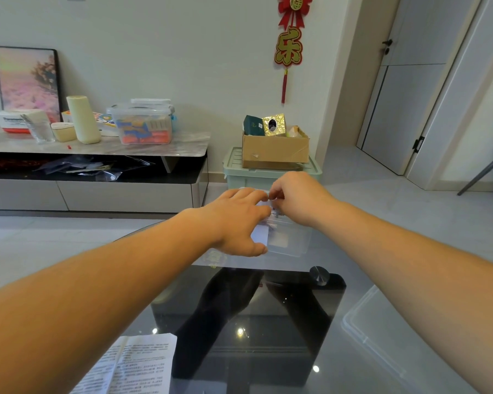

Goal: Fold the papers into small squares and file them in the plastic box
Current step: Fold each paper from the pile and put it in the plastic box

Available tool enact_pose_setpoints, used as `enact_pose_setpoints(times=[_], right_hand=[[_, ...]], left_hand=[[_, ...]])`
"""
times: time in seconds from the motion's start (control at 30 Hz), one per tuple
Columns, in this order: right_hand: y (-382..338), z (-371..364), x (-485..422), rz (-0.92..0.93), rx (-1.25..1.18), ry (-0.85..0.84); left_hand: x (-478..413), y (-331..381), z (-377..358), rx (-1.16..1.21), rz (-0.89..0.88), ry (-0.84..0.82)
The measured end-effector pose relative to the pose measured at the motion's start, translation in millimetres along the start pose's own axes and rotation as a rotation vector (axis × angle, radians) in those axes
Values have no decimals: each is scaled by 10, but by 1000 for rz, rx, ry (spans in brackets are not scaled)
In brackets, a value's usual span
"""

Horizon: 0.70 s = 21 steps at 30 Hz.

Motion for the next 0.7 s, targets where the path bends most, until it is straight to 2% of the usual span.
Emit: enact_pose_setpoints(times=[0.13, 0.23, 0.4, 0.53, 0.7], right_hand=[[65, 75, 80, -23, -141, 119], [60, 22, 165, -18, -211, 63], [43, -129, 259, -5, -177, -73], [44, -106, 272, 16, -254, -88], [-16, -116, 301, 54, -234, -75]], left_hand=[[3, 22, 2, -5, -12, -19], [-8, 21, -2, 23, 0, -39], [-24, 33, 8, 53, 18, -81], [-19, 33, 33, 65, 6, -45], [-29, 18, 16, 80, 18, -27]])
Point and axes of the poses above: each hand's wrist, its own x-axis away from the middle knuckle, its own z-axis out of the back of the hand, y = z × x, the point moved 7 cm from there along -x, towards the middle knuckle, and after that the axes turned 3 degrees about x, right-handed, at the moved point
